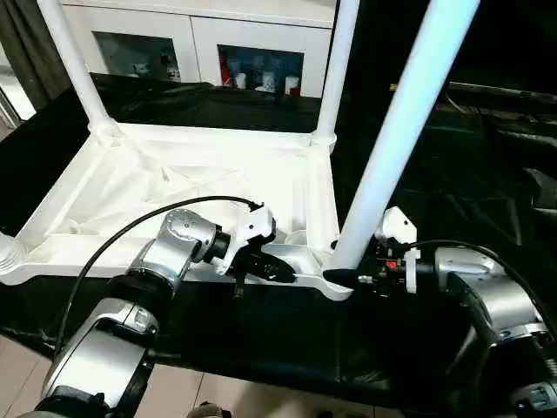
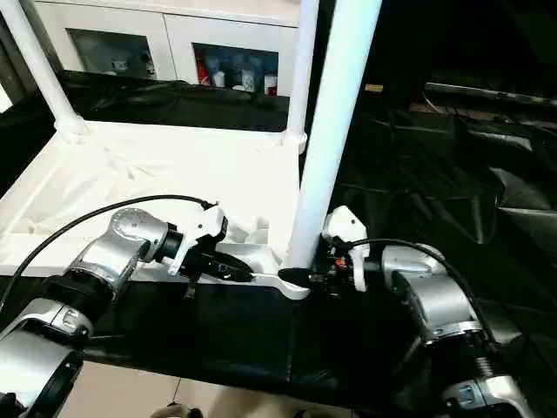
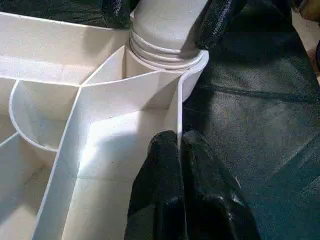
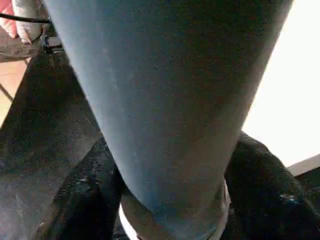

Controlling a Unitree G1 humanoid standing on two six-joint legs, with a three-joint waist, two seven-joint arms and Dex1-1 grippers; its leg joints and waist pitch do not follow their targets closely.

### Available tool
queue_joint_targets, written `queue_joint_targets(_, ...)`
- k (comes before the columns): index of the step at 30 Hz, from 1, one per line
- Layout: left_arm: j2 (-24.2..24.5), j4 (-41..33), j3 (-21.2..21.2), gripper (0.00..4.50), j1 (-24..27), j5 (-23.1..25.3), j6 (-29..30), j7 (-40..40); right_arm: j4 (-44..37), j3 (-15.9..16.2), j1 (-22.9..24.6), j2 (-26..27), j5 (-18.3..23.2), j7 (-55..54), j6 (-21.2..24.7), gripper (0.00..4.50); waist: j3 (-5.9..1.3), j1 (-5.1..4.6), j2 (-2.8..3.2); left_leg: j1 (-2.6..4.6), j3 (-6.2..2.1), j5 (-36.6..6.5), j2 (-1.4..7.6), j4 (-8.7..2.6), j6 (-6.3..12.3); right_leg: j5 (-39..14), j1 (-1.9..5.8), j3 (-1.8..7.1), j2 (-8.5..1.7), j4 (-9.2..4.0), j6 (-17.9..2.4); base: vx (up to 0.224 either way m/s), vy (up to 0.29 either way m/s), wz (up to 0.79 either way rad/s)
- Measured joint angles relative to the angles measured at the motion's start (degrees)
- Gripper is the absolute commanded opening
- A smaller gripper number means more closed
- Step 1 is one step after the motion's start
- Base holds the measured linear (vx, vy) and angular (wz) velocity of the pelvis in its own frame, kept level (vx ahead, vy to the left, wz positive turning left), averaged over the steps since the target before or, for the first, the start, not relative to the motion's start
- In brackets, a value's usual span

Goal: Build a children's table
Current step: Rotate leg to tighten

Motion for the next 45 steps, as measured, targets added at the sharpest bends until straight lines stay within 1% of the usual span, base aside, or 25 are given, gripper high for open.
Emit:
queue_joint_targets(1, 0.01, -0.01, 0.0, 0.0, 0.0, 0.0, 0.0, 0.01, -0.03, 0.0, 0.01, 0.0, 0.12, -0.01, 0.1, 2.55, 0.01, -0.01, -0.01, 0.0, 0.0, 0.0, 0.0, 0.0, 0.0, 0.0, 0.0, 0.0, 0.0, 0.0, 0.0, 0.0, 0.0, 0.0)
queue_joint_targets(3, 0.0, 0.0, 0.01, 0.0, 0.02, 0.0, -0.01, 0.22, -0.49, -0.28, 0.25, 0.15, 0.33, -0.14, 0.35, 2.5, 0.01, -0.03, -0.01, 0.0, 0.0, 0.0, 0.0, 0.01, 0.0, 0.0, 0.0, 0.0, 0.0, 0.01, 0.0, 0.0, 0.0, 0.0)
queue_joint_targets(7, -1.59, 1.34, 0.78, 0.0, -0.35, 0.21, -0.52, 4.86, 0.09, -2.4, 0.78, 2.76, -0.04, -5.43, 0.19, 2.32, 0.0, -0.1, -0.02, 0.06, -0.01, 0.01, 0.0, 0.08, 0.0, 0.03, 0.04, 0.02, 0.0, 0.04, -0.04, 0.0, 0.0, 0.0)
queue_joint_targets(10, -3.37, 3.48, 1.6, 0.0, -1.54, 1.28, -1.16, 11.28, 2.08, -4.5, 0.19, 6.11, -1.52, -14.02, -0.7, 2.24, 0.01, -0.67, -0.08, 0.06, -0.03, 0.01, -0.01, 0.25, -0.01, 0.03, 0.05, 0.04, 0.0, 0.05, -0.04, 0.0, 0.0, 0.0)
queue_joint_targets(11, -4.52, 4.58, 1.86, 0.0, -2.14, 1.58, -1.15, 14.03, 2.67, -5.22, 0.01, 7.66, -2.23, -17.79, -0.74, 2.14, 0.01, -0.87, -0.1, 0.06, -0.03, 0.01, -0.02, 0.31, -0.01, 0.0, 0.06, 0.05, -0.01, 0.03, 0.02, 0.0, 0.0, 0.0)
queue_joint_targets(13, -6.32, 5.88, 2.12, 0.0, -2.99, 2.22, -0.69, 18.49, 3.51, -6.52, -0.58, 9.81, -3.2, -23.59, -0.64, 2.1, 0.01, -1.18, -0.1, 0.06, -0.03, 0.01, -0.04, 0.42, -0.01, -0.08, 0.1, 0.11, -0.02, 0.03, 0.15, 0.0, 0.0, 0.0)
queue_joint_targets(15, -8.91, 7.61, 2.49, 0.0, -4.29, 3.0, 0.28, 24.42, 4.89, -8.55, -1.67, 13.41, -4.59, -32.15, -0.07, 2.08, 0.0, -1.55, -0.11, 0.07, -0.05, 0.01, -0.05, 0.51, 0.0, -0.1, 0.15, 0.12, -0.02, 0.02, 0.18, 0.0, 0.0, 0.0)
queue_joint_targets(17, -11.46, 8.96, 2.82, 0.0, -5.19, 3.53, 1.22, 29.97, 6.1, -10.57, -2.92, 17.24, -6.07, -41.27, 0.61, 2.05, 0.0, -1.68, -0.1, 0.09, -0.06, 0.0, -0.08, 0.51, 0.0, -0.11, 0.16, 0.13, -0.03, -0.03, 0.2, 0.0, 0.0, 0.0)
queue_joint_targets(19, -12.94, 9.35, 2.82, 0.0, -5.51, 3.78, 1.82, 33.04, 6.71, -11.24, -3.55, 18.88, -7.13, -45.95, 0.57, 2.05, -0.02, -1.68, -0.08, 0.1, -0.07, 0.0, -0.09, 0.5, 0.0, -0.12, 0.19, 0.14, -0.04, -0.05, 0.21, 0.0, 0.0, 0.0)
queue_joint_targets(22, -13.78, 9.95, 3.04, 0.0, -5.87, 4.12, 1.9, 34.33, 7.24, -11.18, -3.7, 19.65, -8.89, -47.81, -0.76, 2.05, -0.03, -1.63, -0.07, 0.09, -0.08, 0.0, -0.09, 0.48, 0.0, -0.12, 0.2, 0.13, -0.04, -0.06, 0.23, 0.0, 0.0, 0.0)
queue_joint_targets(25, -13.91, 10.21, 3.14, 0.0, -6.0, 4.15, 1.84, 34.39, 7.57, -11.12, -3.7, 19.71, -9.5, -47.9, -1.64, 2.05, -0.04, -1.64, -0.04, 0.09, -0.09, 0.0, -0.1, 0.48, 0.0, -0.12, 0.22, 0.13, -0.04, -0.07, 0.23, 0.0, 0.0, 0.0)
queue_joint_targets(26, -13.91, 10.21, 3.14, 0.0, -6.0, 4.15, 1.81, 34.36, 7.63, -11.12, -3.69, 19.71, -9.48, -47.88, -1.79, 2.58, -0.04, -1.64, -0.04, 0.09, -0.09, 0.0, -0.1, 0.47, 0.0, -0.12, 0.22, 0.13, -0.04, -0.1, 0.23, 0.0, 0.0, 0.0)
queue_joint_targets(29, -13.59, 10.22, 3.14, 0.0, -6.0, 4.17, 1.54, 33.83, 7.75, -11.13, -3.76, 19.73, -8.91, -46.63, -1.87, 2.91, -0.04, -1.68, -0.04, 0.07, -0.09, 0.0, -0.1, 0.46, 0.0, -0.12, 0.21, 0.13, -0.04, -0.13, 0.23, 0.0, 0.0, 0.0)
queue_joint_targets(30, -13.31, 10.21, 3.16, 0.0, -5.99, 4.13, 1.46, 33.33, 7.75, -11.13, -3.87, 19.52, -8.81, -45.73, -1.66, 2.91, -0.04, -1.68, -0.04, 0.06, -0.09, 0.0, -0.1, 0.45, 0.0, -0.12, 0.2, 0.13, -0.04, -0.14, 0.23, 0.0, 0.0, 0.0)
queue_joint_targets(31, -13.02, 10.17, 3.16, 0.0, -5.96, 4.04, 1.41, 32.46, 7.73, -11.11, -3.94, 18.98, -8.66, -44.26, -1.47, 3.06, -0.04, -1.69, -0.04, 0.07, -0.09, 0.0, -0.1, 0.43, 0.0, -0.12, 0.2, 0.12, -0.04, -0.14, 0.23, 0.0, 0.0, 0.0)
queue_joint_targets(35, -11.1, 8.52, 3.17, 0.0, -4.97, 3.45, 1.21, 28.36, 6.65, -9.26, -3.61, 14.45, -7.08, -34.26, -0.63, 3.06, -0.05, -1.78, -0.03, 0.13, -0.1, 0.0, -0.09, 0.13, 0.0, -0.07, 0.18, 0.05, -0.02, -0.13, 0.17, 0.0, 0.0, 0.0)
queue_joint_targets(38, -8.2, 6.62, 2.79, 0.0, -3.7, 3.04, 0.39, 21.56, 3.69, -6.24, -1.85, 8.77, -6.27, -23.66, -0.88, 3.06, -0.07, -1.54, 0.0, 0.21, -0.12, 0.01, -0.04, -0.1, 0.0, 0.03, 0.18, -0.03, 0.03, -0.09, 0.01, 0.0, 0.0, 0.0)
queue_joint_targets(41, -5.59, 5.29, 2.43, 0.0, -2.68, 2.16, -0.65, 15.93, 1.7, -4.74, -0.85, 5.51, -4.38, -16.38, -0.54, 3.06, -0.07, -1.53, 0.0, 0.17, -0.15, 0.01, -0.01, -0.16, 0.0, 0.01, 0.13, -0.07, 0.05, -0.08, 0.03, 0.0, 0.0, 0.0)
queue_joint_targets(43, -4.45, 4.62, 2.05, 0.0, -2.29, 1.64, -0.99, 12.97, 1.03, -4.58, -0.38, 4.05, -3.53, -12.76, -0.17, 3.06, -0.07, -1.5, 0.0, 0.12, -0.13, 0.0, -0.02, -0.16, 0.0, 0.01, 0.08, -0.06, 0.04, -0.11, 0.03, 0.0, 0.0, 0.0)
queue_joint_targets(45, -2.82, 3.37, 1.89, 0.0, -1.44, 1.07, -1.19, 8.7, -0.2, -3.46, 0.15, 2.3, -2.15, -8.12, 0.67, 3.06, -0.06, -1.35, 0.01, 0.07, -0.11, 0.0, -0.02, -0.16, -0.01, 0.01, 0.05, -0.06, 0.03, -0.13, 0.02, 0.0, 0.0, 0.0)
